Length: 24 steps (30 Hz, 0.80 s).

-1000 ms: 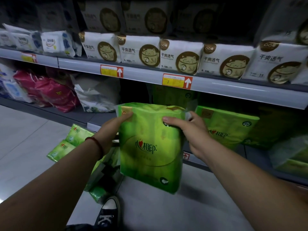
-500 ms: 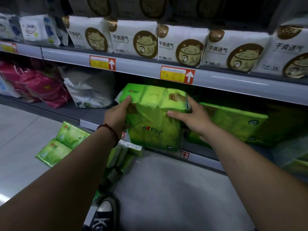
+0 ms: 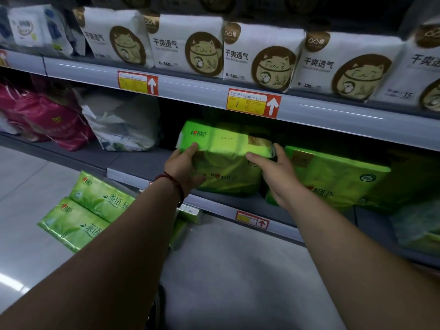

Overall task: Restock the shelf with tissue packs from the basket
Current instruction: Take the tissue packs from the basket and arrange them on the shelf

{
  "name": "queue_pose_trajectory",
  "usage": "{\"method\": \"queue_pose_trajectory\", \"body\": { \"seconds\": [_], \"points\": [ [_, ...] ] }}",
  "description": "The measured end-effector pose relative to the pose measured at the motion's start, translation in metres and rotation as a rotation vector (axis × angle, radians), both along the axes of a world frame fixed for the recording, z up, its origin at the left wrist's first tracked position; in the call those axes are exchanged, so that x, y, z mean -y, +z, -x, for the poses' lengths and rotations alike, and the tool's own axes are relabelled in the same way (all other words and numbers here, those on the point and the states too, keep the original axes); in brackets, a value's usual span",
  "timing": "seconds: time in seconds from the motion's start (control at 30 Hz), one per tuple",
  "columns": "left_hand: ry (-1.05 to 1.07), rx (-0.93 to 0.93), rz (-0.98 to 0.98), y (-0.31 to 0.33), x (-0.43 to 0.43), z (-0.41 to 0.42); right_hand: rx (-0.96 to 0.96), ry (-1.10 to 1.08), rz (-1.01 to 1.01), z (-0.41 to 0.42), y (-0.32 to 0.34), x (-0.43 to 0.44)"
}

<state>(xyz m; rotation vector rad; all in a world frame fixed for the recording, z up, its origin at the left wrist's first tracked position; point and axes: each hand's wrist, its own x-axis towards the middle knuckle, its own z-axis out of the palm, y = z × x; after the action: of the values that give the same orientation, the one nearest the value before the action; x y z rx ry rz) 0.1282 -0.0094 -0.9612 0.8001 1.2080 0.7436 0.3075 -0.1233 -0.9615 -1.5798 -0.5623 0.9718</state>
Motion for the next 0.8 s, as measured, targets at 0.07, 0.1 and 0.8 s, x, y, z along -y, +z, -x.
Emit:
{"method": "queue_pose_trajectory", "body": {
  "seconds": [0.07,0.1,0.8],
  "points": [
    [0.031,0.050,0.002,0.000,-0.004,-0.005,0.014,-0.022,0.025,0.004,-0.003,-0.006],
    [0.038,0.060,0.000,-0.005,-0.009,-0.008,0.015,-0.013,0.035,0.005,-0.006,-0.008],
    [0.045,0.152,0.130,-0.010,-0.031,-0.051,0.007,-0.030,0.037,-0.009,-0.010,-0.011]
  ]
}}
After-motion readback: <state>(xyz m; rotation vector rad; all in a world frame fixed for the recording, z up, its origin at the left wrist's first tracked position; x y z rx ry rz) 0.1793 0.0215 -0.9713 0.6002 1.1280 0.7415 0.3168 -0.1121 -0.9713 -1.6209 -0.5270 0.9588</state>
